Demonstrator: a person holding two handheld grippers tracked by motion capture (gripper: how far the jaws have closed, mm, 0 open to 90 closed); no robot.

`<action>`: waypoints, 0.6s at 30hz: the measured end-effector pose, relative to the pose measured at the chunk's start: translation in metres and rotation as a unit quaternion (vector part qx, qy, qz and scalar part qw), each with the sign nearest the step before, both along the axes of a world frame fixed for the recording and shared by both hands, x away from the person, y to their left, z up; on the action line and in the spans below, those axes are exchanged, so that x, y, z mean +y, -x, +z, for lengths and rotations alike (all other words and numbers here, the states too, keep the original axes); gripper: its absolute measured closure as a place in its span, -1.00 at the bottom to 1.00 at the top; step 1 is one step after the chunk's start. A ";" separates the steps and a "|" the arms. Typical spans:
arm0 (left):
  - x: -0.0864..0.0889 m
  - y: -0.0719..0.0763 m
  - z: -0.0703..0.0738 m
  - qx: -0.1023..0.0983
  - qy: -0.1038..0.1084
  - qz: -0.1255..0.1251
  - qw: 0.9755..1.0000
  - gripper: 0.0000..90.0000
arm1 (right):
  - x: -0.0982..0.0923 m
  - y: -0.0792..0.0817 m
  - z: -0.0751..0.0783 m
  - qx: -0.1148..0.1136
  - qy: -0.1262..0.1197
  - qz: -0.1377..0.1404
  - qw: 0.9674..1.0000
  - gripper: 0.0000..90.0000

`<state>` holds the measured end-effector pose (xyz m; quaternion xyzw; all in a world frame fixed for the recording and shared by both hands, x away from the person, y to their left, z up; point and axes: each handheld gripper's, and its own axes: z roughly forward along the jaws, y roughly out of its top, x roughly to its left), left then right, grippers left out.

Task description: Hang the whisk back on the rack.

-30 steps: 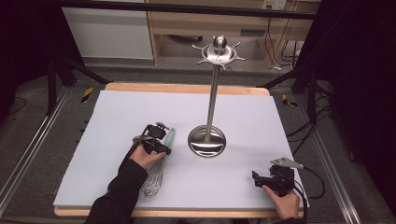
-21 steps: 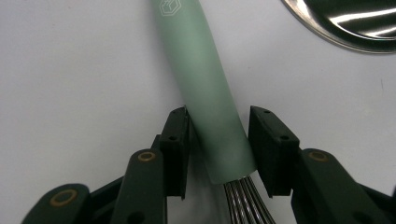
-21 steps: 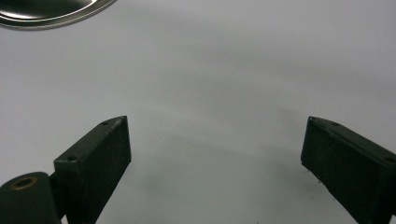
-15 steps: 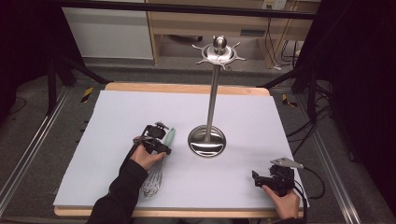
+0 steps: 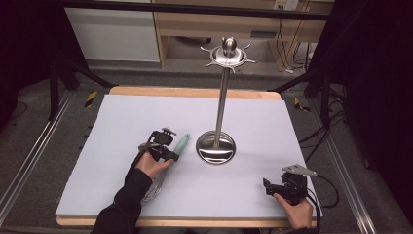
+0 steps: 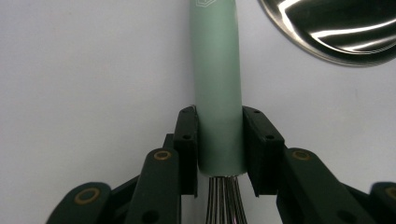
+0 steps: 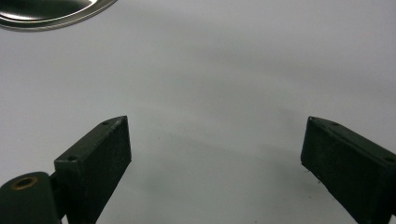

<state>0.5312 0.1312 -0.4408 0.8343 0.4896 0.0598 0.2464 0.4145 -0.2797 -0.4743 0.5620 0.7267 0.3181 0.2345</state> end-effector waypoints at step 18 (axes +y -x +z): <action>0.017 0.026 0.029 -0.061 0.046 -0.016 0.997 0.53 | -0.002 0.000 0.000 -0.003 0.001 0.000 1.000 -0.80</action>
